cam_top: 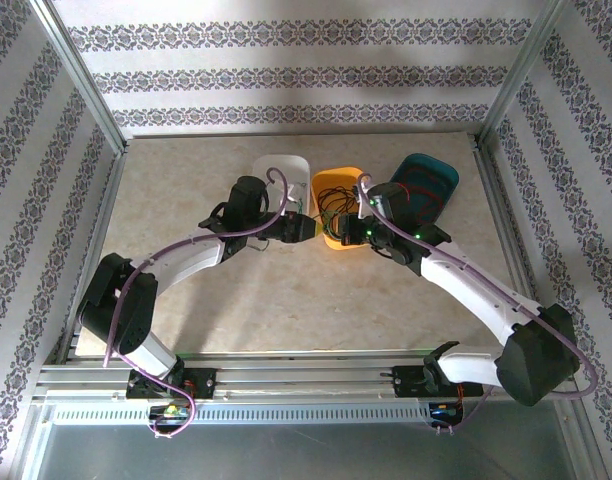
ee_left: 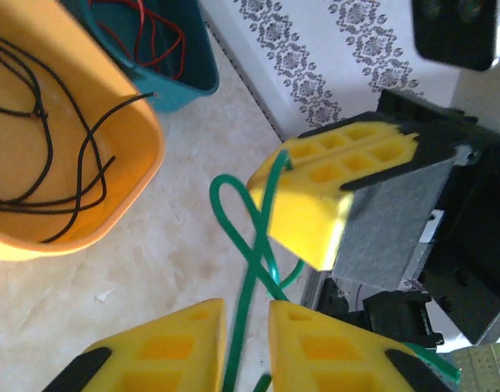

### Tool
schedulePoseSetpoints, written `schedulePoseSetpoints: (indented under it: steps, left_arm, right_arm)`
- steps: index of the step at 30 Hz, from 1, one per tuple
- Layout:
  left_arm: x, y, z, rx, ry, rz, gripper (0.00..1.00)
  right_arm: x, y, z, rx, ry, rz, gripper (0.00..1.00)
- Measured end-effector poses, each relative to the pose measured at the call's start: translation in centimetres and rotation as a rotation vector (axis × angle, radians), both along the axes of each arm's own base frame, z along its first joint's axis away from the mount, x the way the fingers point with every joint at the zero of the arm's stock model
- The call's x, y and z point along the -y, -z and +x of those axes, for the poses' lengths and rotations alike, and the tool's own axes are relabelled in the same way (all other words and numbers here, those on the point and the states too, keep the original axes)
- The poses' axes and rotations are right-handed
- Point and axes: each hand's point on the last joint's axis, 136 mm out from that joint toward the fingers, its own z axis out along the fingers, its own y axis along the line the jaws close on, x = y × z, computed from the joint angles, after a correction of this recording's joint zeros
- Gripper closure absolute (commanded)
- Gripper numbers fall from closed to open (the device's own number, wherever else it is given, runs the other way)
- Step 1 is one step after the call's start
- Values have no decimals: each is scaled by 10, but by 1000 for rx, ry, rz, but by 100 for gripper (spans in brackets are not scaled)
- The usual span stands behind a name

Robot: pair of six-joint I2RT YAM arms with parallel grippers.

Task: Untangle the cables

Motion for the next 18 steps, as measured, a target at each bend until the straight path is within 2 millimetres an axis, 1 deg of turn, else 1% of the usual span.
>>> schedulePoseSetpoints:
  steps: [2,6,9,12,13,14,15,17,18]
  left_arm:
    - [0,-3,2,13,-1,-7,75]
    - [-3,-6,4,24,-9,-11,71]
    - [-9,-13,10,46,-26,-16,68]
    - [-15,-24,16,83,-40,-24,68]
    - [-16,-28,17,95,-42,-26,69]
    - [-18,-33,18,108,-46,-29,75]
    - [-19,-37,19,122,-46,-30,77]
    - [-20,-44,19,143,-42,-34,76]
    - [-20,-46,18,150,-34,-37,72]
  right_arm:
    - [-1,0,0,0,-2,0,100]
    - [-5,1,-4,0,-23,-3,100]
    - [-13,2,-10,-3,-56,-6,100]
    - [-16,4,-15,-9,-84,-15,100]
    - [-16,4,-16,-11,-87,-17,100]
    - [-16,5,-16,-11,-88,-19,100]
    - [-16,5,-17,-13,-89,-22,100]
    - [-15,6,-17,-16,-90,-25,100]
    - [-15,6,-18,-18,-90,-26,100]
